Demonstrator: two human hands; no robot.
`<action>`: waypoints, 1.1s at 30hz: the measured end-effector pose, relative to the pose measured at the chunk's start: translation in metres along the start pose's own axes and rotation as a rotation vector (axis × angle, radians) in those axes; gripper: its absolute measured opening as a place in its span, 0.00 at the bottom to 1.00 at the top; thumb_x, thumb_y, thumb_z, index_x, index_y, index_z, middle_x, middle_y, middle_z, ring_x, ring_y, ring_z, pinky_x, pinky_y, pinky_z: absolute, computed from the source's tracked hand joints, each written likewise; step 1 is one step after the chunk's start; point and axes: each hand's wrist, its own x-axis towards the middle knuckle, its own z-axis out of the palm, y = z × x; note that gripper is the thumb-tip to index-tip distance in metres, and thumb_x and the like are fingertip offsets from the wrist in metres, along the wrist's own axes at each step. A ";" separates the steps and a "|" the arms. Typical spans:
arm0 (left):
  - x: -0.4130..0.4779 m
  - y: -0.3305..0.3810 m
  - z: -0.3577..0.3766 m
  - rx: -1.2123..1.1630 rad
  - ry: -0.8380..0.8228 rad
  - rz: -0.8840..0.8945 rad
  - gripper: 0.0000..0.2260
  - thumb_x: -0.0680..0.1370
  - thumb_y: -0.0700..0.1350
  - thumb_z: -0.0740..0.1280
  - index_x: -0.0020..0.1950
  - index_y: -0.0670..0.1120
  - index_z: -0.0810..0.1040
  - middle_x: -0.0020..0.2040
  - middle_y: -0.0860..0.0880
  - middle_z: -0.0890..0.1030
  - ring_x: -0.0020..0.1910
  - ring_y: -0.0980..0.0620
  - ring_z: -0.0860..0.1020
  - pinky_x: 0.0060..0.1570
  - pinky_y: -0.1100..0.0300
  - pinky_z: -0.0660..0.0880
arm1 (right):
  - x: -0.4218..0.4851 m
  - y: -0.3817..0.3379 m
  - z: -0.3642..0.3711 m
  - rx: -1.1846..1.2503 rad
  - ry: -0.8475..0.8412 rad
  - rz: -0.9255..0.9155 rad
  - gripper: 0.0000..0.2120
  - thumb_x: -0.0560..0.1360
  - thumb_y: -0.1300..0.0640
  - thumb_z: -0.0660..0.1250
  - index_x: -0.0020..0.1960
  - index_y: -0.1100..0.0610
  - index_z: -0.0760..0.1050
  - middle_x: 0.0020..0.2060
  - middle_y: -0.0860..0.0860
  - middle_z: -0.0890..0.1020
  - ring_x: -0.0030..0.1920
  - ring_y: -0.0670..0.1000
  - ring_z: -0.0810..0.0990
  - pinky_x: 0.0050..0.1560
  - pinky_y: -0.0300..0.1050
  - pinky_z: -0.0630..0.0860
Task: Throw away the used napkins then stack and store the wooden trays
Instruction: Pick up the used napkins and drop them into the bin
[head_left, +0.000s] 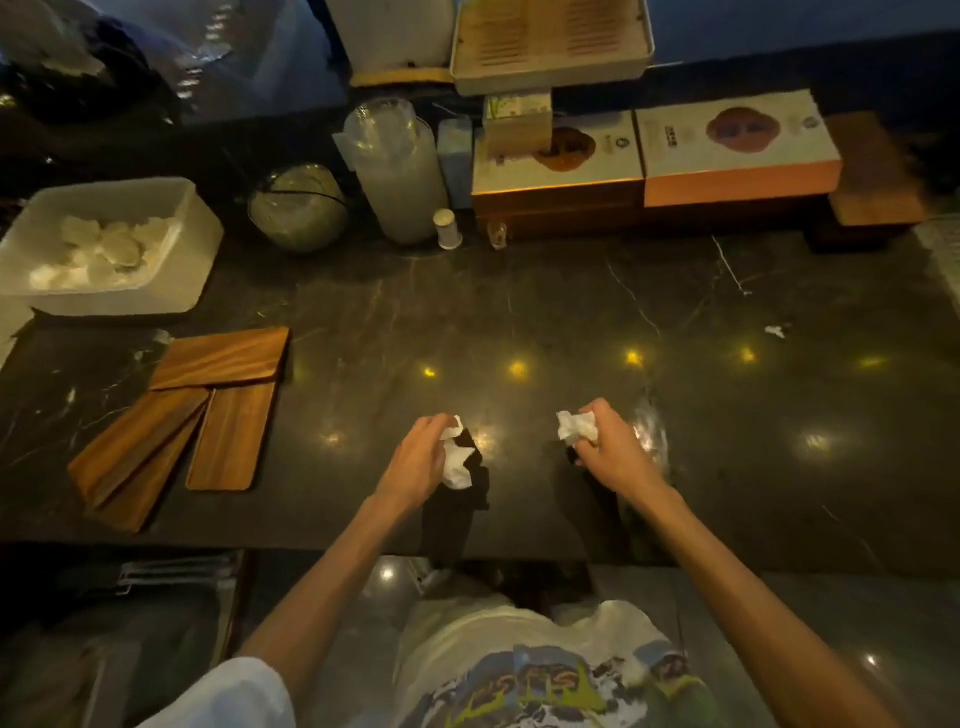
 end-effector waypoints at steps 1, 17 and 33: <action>-0.003 0.004 0.003 -0.001 0.005 0.024 0.16 0.77 0.31 0.59 0.63 0.40 0.74 0.61 0.40 0.75 0.58 0.44 0.75 0.59 0.50 0.73 | -0.008 0.003 0.000 0.021 -0.020 0.003 0.11 0.76 0.62 0.64 0.54 0.50 0.67 0.47 0.52 0.79 0.37 0.50 0.84 0.37 0.53 0.82; -0.109 -0.018 0.009 -0.165 0.059 -0.150 0.21 0.72 0.34 0.60 0.64 0.45 0.62 0.61 0.46 0.59 0.62 0.45 0.63 0.67 0.50 0.66 | -0.114 -0.020 0.065 -0.150 -0.070 -0.062 0.24 0.71 0.73 0.57 0.65 0.57 0.64 0.60 0.52 0.59 0.60 0.53 0.65 0.65 0.41 0.66; -0.358 -0.146 0.031 -0.280 0.043 -0.292 0.16 0.81 0.40 0.60 0.67 0.52 0.74 0.58 0.48 0.72 0.52 0.44 0.78 0.25 0.66 0.77 | -0.287 -0.076 0.201 -0.105 -0.110 -0.245 0.24 0.77 0.64 0.66 0.70 0.50 0.69 0.65 0.51 0.75 0.65 0.49 0.72 0.64 0.47 0.72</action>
